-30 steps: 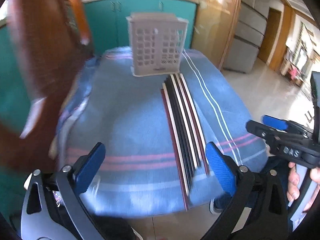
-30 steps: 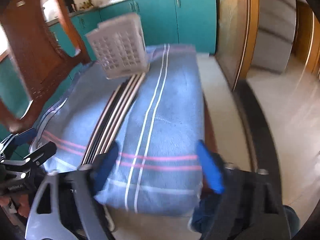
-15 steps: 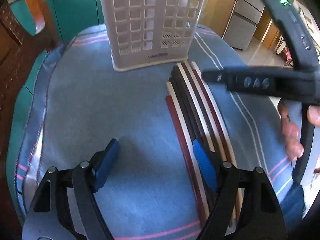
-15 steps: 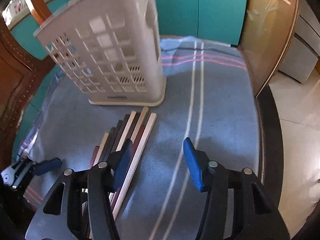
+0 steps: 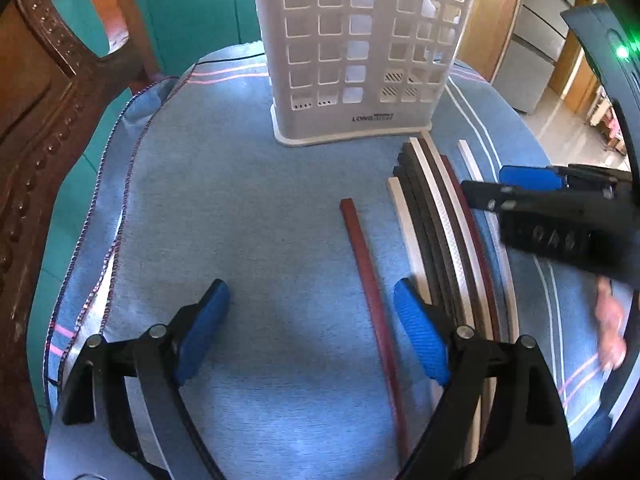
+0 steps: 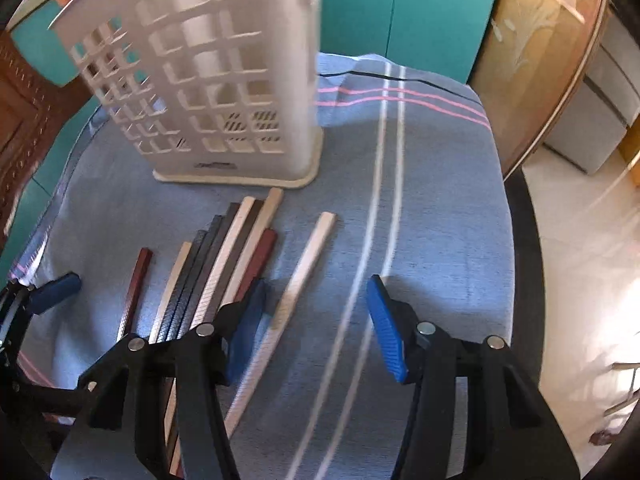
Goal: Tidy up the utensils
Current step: 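Grasp a dark red chopstick with the left tool while the right grasps a light wooden one, then lift both chopsticks into the white basket and open both tools, then grasp a dark red chopstick with the right tool while the left grasps a light wooden one, then carry both chopsticks up into the white basket and open both tools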
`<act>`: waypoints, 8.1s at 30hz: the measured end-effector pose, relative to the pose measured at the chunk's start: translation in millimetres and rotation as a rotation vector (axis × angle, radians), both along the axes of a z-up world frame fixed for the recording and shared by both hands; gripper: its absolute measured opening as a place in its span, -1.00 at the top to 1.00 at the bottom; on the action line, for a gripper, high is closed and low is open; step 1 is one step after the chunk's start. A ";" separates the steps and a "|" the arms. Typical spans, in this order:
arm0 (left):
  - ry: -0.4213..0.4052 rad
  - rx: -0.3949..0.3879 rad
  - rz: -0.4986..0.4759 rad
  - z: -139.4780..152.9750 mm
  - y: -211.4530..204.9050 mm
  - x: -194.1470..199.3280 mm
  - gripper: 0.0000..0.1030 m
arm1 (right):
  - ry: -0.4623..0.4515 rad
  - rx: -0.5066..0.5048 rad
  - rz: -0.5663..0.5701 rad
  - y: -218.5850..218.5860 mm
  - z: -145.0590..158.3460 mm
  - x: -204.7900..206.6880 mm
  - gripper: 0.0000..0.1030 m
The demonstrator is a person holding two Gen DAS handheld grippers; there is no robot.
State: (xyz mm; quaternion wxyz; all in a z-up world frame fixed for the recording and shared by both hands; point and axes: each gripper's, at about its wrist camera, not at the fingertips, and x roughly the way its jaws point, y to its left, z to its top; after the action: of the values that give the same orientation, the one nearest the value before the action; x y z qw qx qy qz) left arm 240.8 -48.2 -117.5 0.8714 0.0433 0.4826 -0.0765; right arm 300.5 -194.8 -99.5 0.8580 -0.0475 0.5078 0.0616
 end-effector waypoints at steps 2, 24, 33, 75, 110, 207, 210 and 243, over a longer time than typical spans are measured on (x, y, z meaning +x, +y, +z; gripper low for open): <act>0.002 -0.014 0.018 2.7 3.2 -1.2 -0.40 | 0.005 0.015 0.047 6.2 1.3 -5.0 0.59; -0.016 -0.003 0.081 4.9 -2.7 6.7 -0.27 | 0.005 0.005 0.000 -9.1 -2.0 3.5 0.57; -0.022 0.004 0.080 4.1 -3.5 10.6 -0.27 | -0.010 -0.018 0.004 -1.0 -2.9 -1.5 0.54; -0.541 -0.335 -0.008 235.0 42.2 -43.2 0.87 | -0.500 0.468 0.086 -53.1 213.2 -98.0 0.87; -0.797 -0.321 0.157 197.5 56.2 -27.9 0.41 | -0.854 0.417 -0.159 -88.3 189.8 -105.9 0.24; -0.013 -0.050 -0.013 7.9 -5.4 30.1 0.19 | -0.023 0.009 0.013 -9.5 2.9 -25.0 0.48; -0.016 -0.036 -0.024 7.1 -9.1 29.8 0.13 | -0.025 0.007 0.009 -10.1 3.2 -24.4 0.45; -0.098 -0.106 -0.031 34.7 -8.2 16.8 0.87 | -0.166 0.146 0.060 -10.7 47.1 -45.8 0.87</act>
State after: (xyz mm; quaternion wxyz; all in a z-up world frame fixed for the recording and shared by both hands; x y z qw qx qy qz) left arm 257.6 -56.3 -82.8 0.8938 0.0082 0.4338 -0.1135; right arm 254.7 -205.5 -52.4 0.8960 -0.0049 0.4275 0.1197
